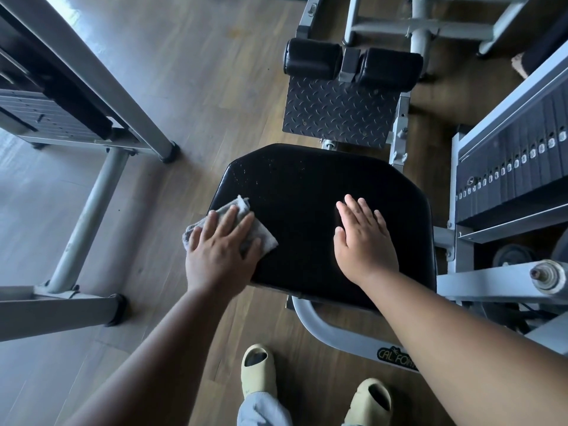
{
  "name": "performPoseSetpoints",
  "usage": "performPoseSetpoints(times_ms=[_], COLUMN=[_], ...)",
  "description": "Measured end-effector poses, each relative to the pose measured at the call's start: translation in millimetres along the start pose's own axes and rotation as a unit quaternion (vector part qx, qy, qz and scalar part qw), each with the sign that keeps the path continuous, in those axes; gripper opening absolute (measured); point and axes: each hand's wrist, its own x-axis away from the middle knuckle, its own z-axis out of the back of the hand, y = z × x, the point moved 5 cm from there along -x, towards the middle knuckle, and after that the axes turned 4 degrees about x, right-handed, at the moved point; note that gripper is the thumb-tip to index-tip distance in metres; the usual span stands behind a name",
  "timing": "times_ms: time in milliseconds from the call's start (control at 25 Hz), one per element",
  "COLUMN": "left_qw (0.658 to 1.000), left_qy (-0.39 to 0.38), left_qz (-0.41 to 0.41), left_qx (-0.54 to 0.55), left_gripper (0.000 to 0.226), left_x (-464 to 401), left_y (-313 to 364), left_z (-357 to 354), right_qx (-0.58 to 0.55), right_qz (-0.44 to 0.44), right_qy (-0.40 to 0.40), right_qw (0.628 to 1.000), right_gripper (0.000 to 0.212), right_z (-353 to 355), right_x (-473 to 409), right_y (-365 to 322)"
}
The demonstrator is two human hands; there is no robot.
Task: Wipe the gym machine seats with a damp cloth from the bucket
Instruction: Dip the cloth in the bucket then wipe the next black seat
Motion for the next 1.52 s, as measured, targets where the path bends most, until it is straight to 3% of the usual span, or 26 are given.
performPoseSetpoints(times_ms=[80,120,240,320,480,600,720,800,880,1000,1120,1400,1520], left_qw=[0.999,1.0,0.986,0.975,0.996,0.999,0.994,0.986,0.992,0.998,0.993,0.995,0.997], left_qy=[-0.004,-0.012,-0.033,-0.043,-0.038,-0.048,-0.066,-0.071,-0.066,-0.055,-0.068,-0.09,-0.081], left_qz=[0.042,0.018,-0.166,-0.219,-0.074,0.005,-0.09,-0.149,-0.106,0.041,0.098,0.028,0.0], left_qx=[-0.003,-0.008,-0.001,0.014,0.011,0.009,-0.005,-0.004,0.004,-0.002,0.016,0.018,0.01], left_gripper=[0.056,0.055,0.048,0.046,0.051,0.052,0.051,0.049,0.051,0.059,0.063,0.066,0.065], left_x=[-8,-5,38,45,-3,-25,3,30,31,8,-39,-107,-89], left_y=[15,32,78,62,7,37,95,96,65,20,10,24,41], left_z=[-3,-6,-22,-17,-1,-9,-20,-20,-12,-3,-12,-25,-23], right_qx=[0.002,0.003,0.003,0.007,0.014,0.015,-0.006,-0.012,-0.012,-0.005,0.001,0.088,0.111], right_qz=[0.001,0.001,-0.002,-0.003,0.004,0.007,0.008,0.011,0.016,0.024,0.026,0.006,-0.02], right_qy=[0.001,0.001,0.0,0.001,-0.001,-0.005,-0.006,-0.003,-0.01,-0.023,-0.022,-0.024,-0.073], right_qw=[1.0,1.0,1.0,1.0,1.0,1.0,1.0,1.0,1.0,0.999,0.999,0.996,0.991], right_gripper=[0.055,0.055,0.055,0.055,0.057,0.057,0.056,0.055,0.055,0.055,0.056,0.046,0.067], right_z=[-1,-2,-1,-1,-4,-6,-4,-3,-2,2,4,18,14], right_x=[0,0,0,0,0,-1,0,0,0,2,0,-39,-80], right_y=[0,0,-1,0,0,0,2,2,2,1,-1,-6,2])
